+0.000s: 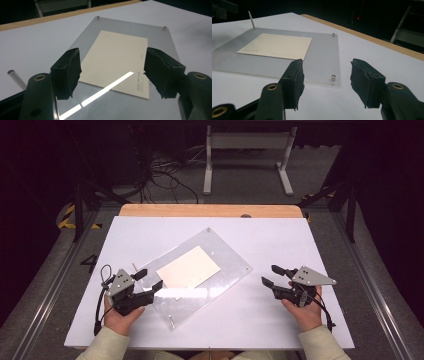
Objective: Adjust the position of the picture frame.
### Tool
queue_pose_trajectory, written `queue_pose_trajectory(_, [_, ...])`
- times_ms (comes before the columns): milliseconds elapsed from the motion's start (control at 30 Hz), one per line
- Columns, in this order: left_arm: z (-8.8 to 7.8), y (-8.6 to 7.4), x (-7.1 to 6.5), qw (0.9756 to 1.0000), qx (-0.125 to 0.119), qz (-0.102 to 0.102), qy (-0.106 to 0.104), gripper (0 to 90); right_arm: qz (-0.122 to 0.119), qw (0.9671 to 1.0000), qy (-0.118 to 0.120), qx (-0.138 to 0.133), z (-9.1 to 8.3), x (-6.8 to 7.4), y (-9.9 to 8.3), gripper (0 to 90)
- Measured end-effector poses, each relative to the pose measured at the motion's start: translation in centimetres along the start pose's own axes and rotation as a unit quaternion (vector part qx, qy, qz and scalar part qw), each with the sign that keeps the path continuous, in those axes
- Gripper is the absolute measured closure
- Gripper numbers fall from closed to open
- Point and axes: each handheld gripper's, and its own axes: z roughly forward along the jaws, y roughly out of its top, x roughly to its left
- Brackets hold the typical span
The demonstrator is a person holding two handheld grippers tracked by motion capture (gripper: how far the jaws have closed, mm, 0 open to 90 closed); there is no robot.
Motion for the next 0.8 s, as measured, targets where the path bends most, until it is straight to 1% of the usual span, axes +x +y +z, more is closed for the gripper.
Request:
queue_pose_trajectory(67, [-0.1, 0.2, -0.5, 0.9999, 0.000, 0.009, -0.011, 33.1, 0.002, 1.0000, -0.001, 0.002, 0.0, 0.0, 0.0, 42.6])
queue_pose_trajectory(100, [-0.3, 0.4, -1.0, 0.9997, -0.001, 0.015, -0.020, 33.4, 0.004, 1.0000, 0.001, 0.005, 0.0, -0.1, 0.0, 42.6])
queue_pose_trajectory(133, [-0.3, 0.4, -1.0, 0.9997, -0.001, 0.015, -0.020, 33.8, 0.004, 1.0000, 0.001, 0.005, 0.0, -0.1, 0.0, 42.6])
queue_pose_trajectory(167, [-0.4, 0.5, -1.3, 0.9995, -0.003, 0.020, -0.026, 33.8, 0.006, 1.0000, 0.002, 0.006, 0.1, -0.1, 0.0, 42.7])
queue_pose_trajectory(200, [-0.4, 0.5, -1.5, 0.9993, -0.003, 0.018, -0.031, 34.2, 0.010, 0.9999, 0.002, 0.009, 0.1, -0.2, 0.0, 42.7])
queue_pose_trajectory(233, [-0.5, 0.5, -1.9, 0.9990, 0.002, 0.021, -0.038, 34.3, 0.011, 0.9999, 0.005, 0.008, 0.2, -0.2, 0.0, 42.7])
queue_pose_trajectory(267, [-0.5, 0.5, -2.2, 0.9987, 0.001, 0.023, -0.044, 34.6, 0.012, 0.9999, 0.007, 0.009, 0.3, -0.3, 0.0, 42.6])
queue_pose_trajectory(333, [-0.8, 0.6, -2.7, 0.9982, 0.002, 0.029, -0.052, 34.8, 0.011, 0.9998, 0.008, 0.011, 0.5, -0.3, 0.1, 42.7])
queue_pose_trajectory(400, [-1.1, 0.7, -3.2, 0.9976, -0.003, 0.028, -0.064, 35.0, 0.011, 0.9998, 0.011, 0.013, 0.8, -0.2, 0.2, 42.7])
queue_pose_trajectory(467, [-1.4, 0.7, -3.5, 0.9970, -0.001, 0.031, -0.071, 35.2, 0.010, 0.9997, 0.016, 0.015, 1.1, -0.2, 0.2, 42.7])
queue_pose_trajectory(500, [-1.5, 0.7, -3.7, 0.9966, 0.001, 0.031, -0.077, 35.2, 0.011, 0.9997, 0.017, 0.016, 1.2, -0.2, 0.2, 42.7])
queue_pose_trajectory(567, [-1.6, 0.7, -3.9, 0.9956, 0.014, 0.032, -0.086, 35.7, 0.013, 0.9996, 0.020, 0.016, 1.3, -0.2, 0.2, 42.7])
queue_pose_trajectory(700, [-1.8, 0.4, -4.4, 0.9937, 0.039, 0.038, -0.098, 37.5, 0.014, 0.9995, 0.021, 0.018, 1.4, -0.2, 0.2, 42.8])
queue_pose_trajectory(767, [-1.7, 0.3, -4.7, 0.9918, 0.052, 0.041, -0.110, 38.0, 0.017, 0.9994, 0.023, 0.019, 1.5, -0.3, 0.2, 42.9])
queue_pose_trajectory(800, [-1.7, 0.2, -4.7, 0.9907, 0.059, 0.048, -0.112, 38.6, 0.018, 0.9994, 0.023, 0.019, 1.5, -0.3, 0.1, 42.9])
